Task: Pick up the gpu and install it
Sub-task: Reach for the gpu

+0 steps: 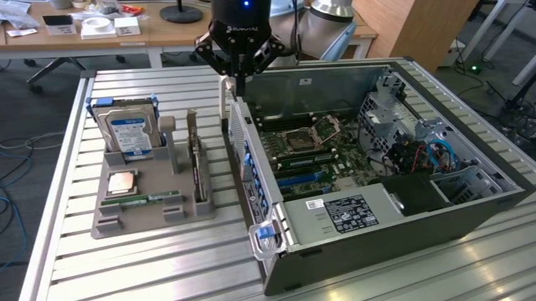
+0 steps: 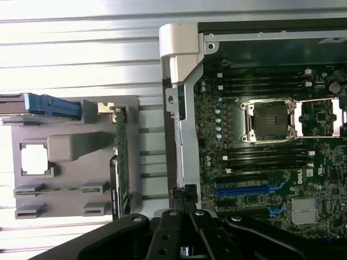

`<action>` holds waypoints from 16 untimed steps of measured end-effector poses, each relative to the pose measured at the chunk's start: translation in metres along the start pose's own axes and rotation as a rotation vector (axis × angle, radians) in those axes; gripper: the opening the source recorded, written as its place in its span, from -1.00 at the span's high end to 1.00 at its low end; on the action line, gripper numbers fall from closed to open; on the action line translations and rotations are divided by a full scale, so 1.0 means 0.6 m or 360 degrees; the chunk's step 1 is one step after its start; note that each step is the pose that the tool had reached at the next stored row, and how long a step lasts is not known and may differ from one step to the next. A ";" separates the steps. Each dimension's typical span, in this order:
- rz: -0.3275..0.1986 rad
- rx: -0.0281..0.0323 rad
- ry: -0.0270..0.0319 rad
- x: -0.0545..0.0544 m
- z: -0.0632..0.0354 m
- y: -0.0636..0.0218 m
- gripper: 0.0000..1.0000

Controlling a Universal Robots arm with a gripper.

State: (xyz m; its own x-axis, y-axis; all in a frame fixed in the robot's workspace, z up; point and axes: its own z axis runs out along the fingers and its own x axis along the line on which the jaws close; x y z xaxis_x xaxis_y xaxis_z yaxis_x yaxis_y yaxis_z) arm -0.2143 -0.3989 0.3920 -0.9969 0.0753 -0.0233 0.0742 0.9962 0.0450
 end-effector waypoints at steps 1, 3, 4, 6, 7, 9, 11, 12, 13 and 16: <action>0.0000 0.00000 0.00001 0.002 0.000 0.000 0.79; 0.0000 -0.00001 -0.00001 0.008 0.000 -0.001 0.79; 0.0000 -0.00001 0.00000 0.010 0.000 -0.001 0.79; 0.0000 0.00000 0.00001 0.016 0.000 -0.001 0.79; 0.0000 -0.00001 0.00001 0.019 0.000 -0.001 0.79; 0.0000 0.00000 0.00000 0.025 0.000 -0.002 0.79; 0.0000 -0.00001 0.00000 0.031 0.000 -0.002 0.79; 0.0000 0.00000 0.00001 0.035 0.000 -0.003 0.79; 0.0000 -0.00001 0.00001 0.038 0.000 -0.003 0.79; 0.0000 0.00000 0.00001 0.050 0.000 -0.004 0.79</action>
State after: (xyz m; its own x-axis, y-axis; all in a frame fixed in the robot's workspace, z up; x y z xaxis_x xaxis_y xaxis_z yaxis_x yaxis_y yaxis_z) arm -0.2442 -0.3988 0.3915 -0.9969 0.0752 -0.0233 0.0741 0.9962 0.0451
